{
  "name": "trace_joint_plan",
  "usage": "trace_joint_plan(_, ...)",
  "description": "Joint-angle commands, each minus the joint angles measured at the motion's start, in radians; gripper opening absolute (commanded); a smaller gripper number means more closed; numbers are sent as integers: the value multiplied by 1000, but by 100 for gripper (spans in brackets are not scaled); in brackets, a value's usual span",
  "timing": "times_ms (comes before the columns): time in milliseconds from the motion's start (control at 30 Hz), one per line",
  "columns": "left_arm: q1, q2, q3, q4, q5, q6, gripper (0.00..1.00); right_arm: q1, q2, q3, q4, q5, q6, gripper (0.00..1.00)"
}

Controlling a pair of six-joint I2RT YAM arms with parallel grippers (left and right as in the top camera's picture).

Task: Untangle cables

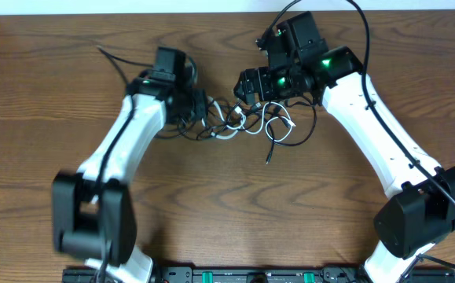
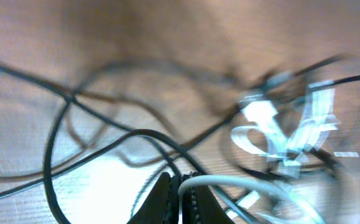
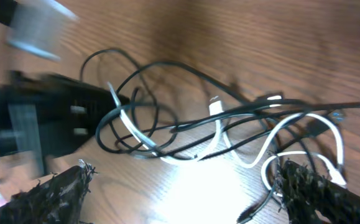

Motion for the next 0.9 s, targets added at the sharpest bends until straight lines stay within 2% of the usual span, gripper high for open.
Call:
trace_joint_plan(0, -2, -104, 32, 17, 42, -39, 7, 31, -1, 9, 3, -60, -11, 95)
trace_joint_plan(200, -3, -220, 32, 47, 68, -88, 7, 72, -1, 9, 35, -56, 1, 96)
trace_joint_plan(367, -2, -274, 32, 106, 168, -126, 7, 92, -1, 9, 101, -55, 61, 96)
trace_joint_plan(467, -2, -297, 32, 171, 245, -186, 8, 94, -1, 9, 128, -28, 79, 91)
trace_joint_plan(500, -2, -304, 32, 195, 271, -202, 7, 94, -1, 9, 130, 0, 98, 87)
trace_joint_plan(567, -2, -315, 32, 236, 303, -233, 7, 93, -1, 9, 130, 58, 132, 73)
trace_joint_plan(600, -2, -320, 32, 252, 314, -248, 7, 91, -1, 9, 130, 76, 135, 63)
trace_joint_plan(733, -2, -346, 32, 276, 324, -279, 7, 73, -1, 9, 134, 93, 138, 49)
trace_joint_plan(867, -2, -369, 32, 312, 381, -308, 7, 51, -1, 9, 129, 127, 138, 19)
